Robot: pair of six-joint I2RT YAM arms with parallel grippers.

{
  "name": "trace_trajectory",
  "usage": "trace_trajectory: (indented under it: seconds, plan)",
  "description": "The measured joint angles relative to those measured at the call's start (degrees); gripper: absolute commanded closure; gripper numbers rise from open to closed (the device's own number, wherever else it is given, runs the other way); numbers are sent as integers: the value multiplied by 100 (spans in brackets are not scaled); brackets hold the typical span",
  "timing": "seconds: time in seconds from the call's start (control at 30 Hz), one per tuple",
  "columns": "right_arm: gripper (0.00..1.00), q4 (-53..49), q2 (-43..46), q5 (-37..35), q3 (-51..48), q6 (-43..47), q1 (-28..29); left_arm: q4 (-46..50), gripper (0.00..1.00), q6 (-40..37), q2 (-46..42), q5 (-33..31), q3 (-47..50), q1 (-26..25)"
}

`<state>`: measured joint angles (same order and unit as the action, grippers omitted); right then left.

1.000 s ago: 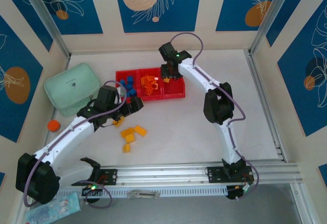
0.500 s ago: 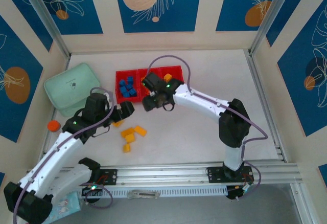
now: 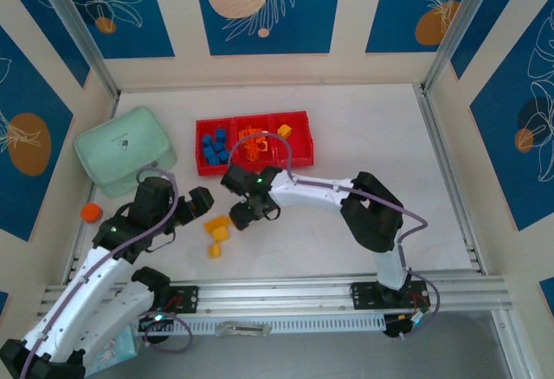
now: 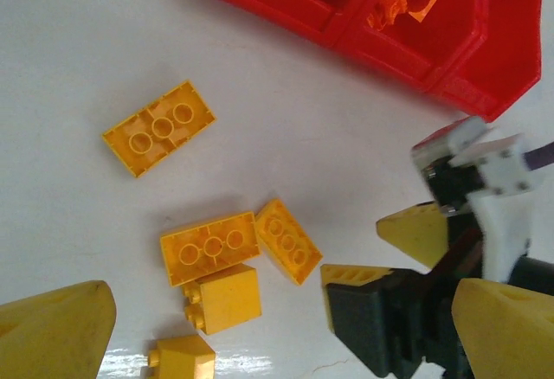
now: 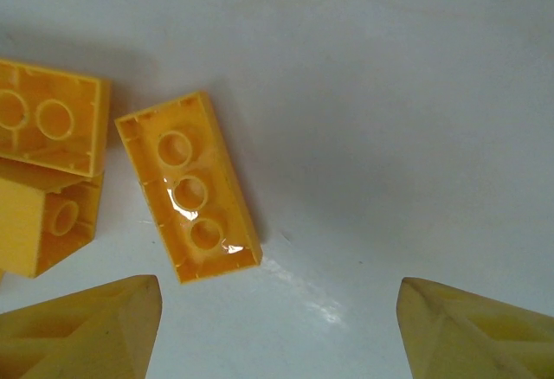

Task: Sort the legos into containers by color
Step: Pick up the lego from the bottom-center of the table.

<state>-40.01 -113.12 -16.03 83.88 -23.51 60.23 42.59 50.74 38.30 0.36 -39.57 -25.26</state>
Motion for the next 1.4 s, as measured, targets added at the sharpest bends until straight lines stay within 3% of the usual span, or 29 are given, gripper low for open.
trace_trajectory:
  seconds: [0.47, 1.1, 1.4]
  plan:
    - [29, 260, -592, 251, 201, 190, 170, 11, 1, 2, 61, -72, 0, 17]
    - [64, 11, -800, -7, 501, 295, 127, -20, 1, 0, 345, -85, 0, 66]
    - [69, 57, -754, 4, 457, 131, 48, -98, 1, -4, 433, -39, -13, 76]
